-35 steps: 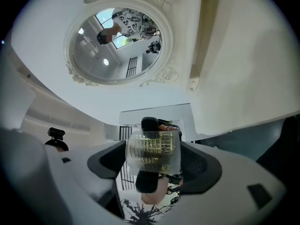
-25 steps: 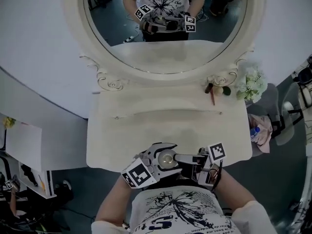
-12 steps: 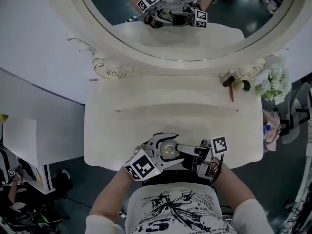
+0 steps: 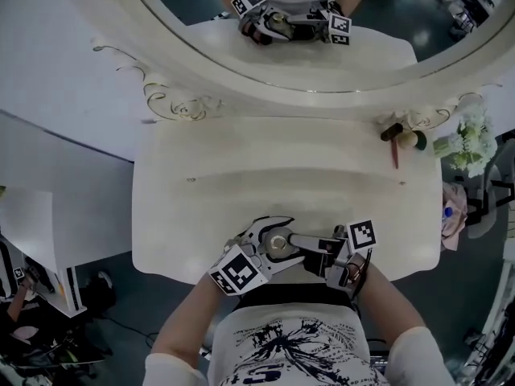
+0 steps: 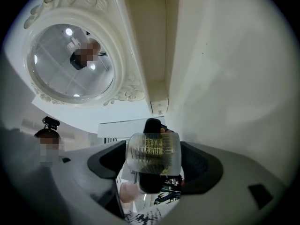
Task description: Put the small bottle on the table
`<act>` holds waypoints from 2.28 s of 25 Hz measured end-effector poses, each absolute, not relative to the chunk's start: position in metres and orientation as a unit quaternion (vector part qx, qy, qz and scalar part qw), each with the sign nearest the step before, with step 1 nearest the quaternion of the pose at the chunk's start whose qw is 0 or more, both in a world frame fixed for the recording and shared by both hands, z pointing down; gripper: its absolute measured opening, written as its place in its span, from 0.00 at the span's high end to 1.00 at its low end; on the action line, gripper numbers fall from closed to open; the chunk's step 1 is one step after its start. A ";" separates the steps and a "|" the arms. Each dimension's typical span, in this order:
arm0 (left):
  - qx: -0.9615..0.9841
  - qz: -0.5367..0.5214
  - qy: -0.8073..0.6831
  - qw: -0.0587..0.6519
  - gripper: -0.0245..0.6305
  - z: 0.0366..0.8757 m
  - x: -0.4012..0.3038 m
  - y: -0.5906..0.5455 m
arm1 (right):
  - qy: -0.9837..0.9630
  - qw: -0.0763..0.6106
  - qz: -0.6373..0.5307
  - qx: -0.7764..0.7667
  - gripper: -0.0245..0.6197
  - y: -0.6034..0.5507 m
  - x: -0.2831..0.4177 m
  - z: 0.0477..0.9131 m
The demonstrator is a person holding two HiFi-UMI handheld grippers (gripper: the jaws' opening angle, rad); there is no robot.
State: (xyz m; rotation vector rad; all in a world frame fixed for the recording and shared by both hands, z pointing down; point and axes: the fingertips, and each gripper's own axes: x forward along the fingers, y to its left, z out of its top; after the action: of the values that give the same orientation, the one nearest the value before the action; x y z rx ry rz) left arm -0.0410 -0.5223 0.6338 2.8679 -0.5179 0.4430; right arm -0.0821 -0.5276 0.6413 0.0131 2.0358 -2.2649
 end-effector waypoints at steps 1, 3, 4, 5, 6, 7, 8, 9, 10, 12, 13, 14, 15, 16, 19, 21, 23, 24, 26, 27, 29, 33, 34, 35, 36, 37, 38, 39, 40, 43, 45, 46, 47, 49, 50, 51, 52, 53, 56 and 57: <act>0.968 0.151 -0.178 0.098 0.42 0.636 -0.041 -0.523 | 0.670 0.046 -0.741 0.001 0.41 -0.529 -0.083 0.642; 0.966 0.151 -0.183 0.100 0.42 0.637 -0.041 -0.524 | 0.672 0.045 -0.739 -0.007 0.41 -0.530 -0.083 0.643; 0.966 0.151 -0.184 0.101 0.42 0.638 -0.041 -0.525 | 0.673 0.045 -0.738 -0.012 0.41 -0.530 -0.082 0.643; 0.966 0.151 -0.186 0.102 0.42 0.638 -0.041 -0.525 | 0.674 0.043 -0.737 -0.017 0.41 -0.531 -0.081 0.644; 0.965 0.152 -0.187 0.102 0.42 0.639 -0.040 -0.526 | 0.678 0.041 -0.734 -0.023 0.41 -0.532 -0.079 0.645; 0.965 0.154 -0.189 0.101 0.42 0.640 -0.040 -0.527 | 0.684 0.037 -0.728 -0.029 0.41 -0.534 -0.078 0.646; 0.964 0.158 -0.190 0.100 0.42 0.642 -0.041 -0.528 | 0.693 0.032 -0.719 -0.037 0.41 -0.536 -0.077 0.646; 0.963 0.163 -0.190 0.098 0.42 0.644 -0.041 -0.528 | 0.705 0.025 -0.707 -0.046 0.41 -0.538 -0.077 0.647; 0.963 0.168 -0.188 0.097 0.42 0.647 -0.042 -0.528 | 0.717 0.017 -0.694 -0.055 0.41 -0.540 -0.076 0.647; 0.962 0.175 -0.185 0.094 0.42 0.651 -0.042 -0.527 | 0.731 0.000 -0.679 -0.066 0.41 -0.540 -0.074 0.650; 0.962 0.177 -0.185 0.094 0.42 0.652 -0.042 -0.527 | 0.730 -0.003 -0.680 -0.067 0.41 -0.539 -0.074 0.651; 0.961 0.180 -0.187 0.094 0.42 0.653 -0.042 -0.527 | 0.728 -0.004 -0.682 -0.068 0.41 -0.539 -0.073 0.653; 0.959 0.187 -0.190 0.093 0.42 0.656 -0.042 -0.527 | 0.727 -0.005 -0.683 -0.072 0.41 -0.539 -0.073 0.654; 0.957 0.198 -0.191 0.090 0.42 0.660 -0.041 -0.528 | 0.727 -0.006 -0.681 -0.080 0.41 -0.540 -0.071 0.656; 0.952 0.225 -0.189 0.083 0.42 0.670 -0.040 -0.528 | 0.730 -0.015 -0.676 -0.098 0.42 -0.541 -0.067 0.659; 0.950 0.229 -0.193 0.084 0.42 0.671 -0.040 -0.529 | 0.730 -0.020 -0.675 -0.102 0.42 -0.541 -0.066 0.660; 0.948 0.234 -0.200 0.079 0.42 0.671 -0.040 -0.530 | 0.730 -0.031 -0.674 -0.114 0.42 -0.539 -0.062 0.664; 0.947 0.237 -0.203 0.075 0.42 0.672 -0.040 -0.530 | 0.727 -0.037 -0.674 -0.123 0.42 -0.538 -0.060 0.667; 0.945 0.244 -0.204 0.071 0.42 0.674 -0.038 -0.530 | 0.723 -0.041 -0.676 -0.137 0.42 -0.537 -0.056 0.670; 0.945 0.247 -0.203 0.069 0.42 0.675 -0.038 -0.529 | 0.720 -0.039 -0.678 -0.141 0.42 -0.536 -0.055 0.670; 0.944 0.250 -0.204 0.063 0.42 0.676 -0.038 -0.528 | 0.716 -0.025 -0.684 -0.141 0.42 -0.537 -0.055 0.668; 0.942 0.252 -0.211 0.064 0.42 0.676 -0.038 -0.528 | 0.718 -0.001 -0.683 -0.134 0.42 -0.539 -0.057 0.659; 0.941 0.254 -0.212 0.068 0.42 0.677 -0.037 -0.529 | 0.723 -0.004 -0.678 -0.135 0.42 -0.539 -0.057 0.659; 0.940 0.257 -0.213 0.073 0.42 0.677 -0.037 -0.530 | 0.727 -0.012 -0.672 -0.138 0.42 -0.538 -0.057 0.661; 0.939 0.259 -0.212 0.078 0.42 0.678 -0.036 -0.530 | 0.731 -0.019 -0.667 -0.143 0.42 -0.537 -0.055 0.663; 0.939 0.258 -0.214 0.083 0.42 0.677 -0.036 -0.529 | 0.734 -0.023 -0.663 -0.145 0.42 -0.536 -0.055 0.662; 0.938 0.255 -0.218 0.087 0.42 0.676 -0.037 -0.528 | 0.737 -0.022 -0.660 -0.144 0.42 -0.535 -0.055 0.659; 0.937 0.251 -0.225 0.089 0.42 0.674 -0.039 -0.528 | 0.740 -0.020 -0.657 -0.141 0.43 -0.535 -0.055 0.656; 0.936 0.249 -0.231 0.090 0.42 0.672 -0.042 -0.526 | 0.742 -0.019 -0.655 -0.140 0.44 -0.534 -0.055 0.652; 0.932 0.246 -0.253 0.083 0.42 0.663 -0.052 -0.520 | 0.747 -0.030 -0.643 -0.167 0.83 -0.535 -0.047 0.649; 0.930 0.227 -0.278 0.079 0.42 0.647 -0.059 -0.519 | 0.751 -0.036 -0.633 -0.183 0.90 -0.537 -0.039 0.646; 0.929 0.212 -0.292 0.079 0.42 0.638 -0.064 -0.519 | 0.753 -0.035 -0.630 -0.187 0.90 -0.538 -0.037 0.642; 0.929 0.195 -0.305 0.080 0.42 0.627 -0.069 -0.519 | 0.754 -0.031 -0.628 -0.189 0.91 -0.539 -0.036 0.637; 0.927 0.156 -0.330 0.082 0.42 0.604 -0.080 -0.518 | 0.762 -0.027 -0.617 -0.192 0.92 -0.539 -0.036 0.624; 0.924 0.134 -0.349 0.085 0.43 0.593 -0.086 -0.519 | 0.769 -0.031 -0.608 -0.195 0.92 -0.538 -0.035 0.619; 0.916 0.112 -0.373 0.091 0.46 0.582 -0.094 -0.521 | 0.778 -0.037 -0.595 -0.198 0.93 -0.538 -0.035 0.614; 0.906 0.092 -0.401 0.099 0.62 0.572 -0.104 -0.524 | 0.788 -0.043 -0.579 -0.203 0.93 -0.538 -0.034 0.608; 0.895 0.077 -0.426 0.105 0.84 0.564 -0.113 -0.527 | 0.799 -0.048 -0.562 -0.208 0.93 -0.538 -0.034 0.602; 0.876 0.060 -0.465 0.108 0.89 0.547 -0.130 -0.531 | 0.832 -0.067 -0.499 -0.231 0.94 -0.541 -0.034 0.582; 0.873 0.064 -0.471 0.106 0.89 0.544 -0.133 -0.532 | 0.844 -0.078 -0.472 -0.243 0.94 -0.542 -0.034 0.576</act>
State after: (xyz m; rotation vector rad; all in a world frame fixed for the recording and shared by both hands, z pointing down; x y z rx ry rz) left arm -0.1335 -0.5318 0.5435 2.5722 -1.3876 0.1898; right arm -0.0340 -0.5421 0.5761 -0.8045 2.7917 -1.5601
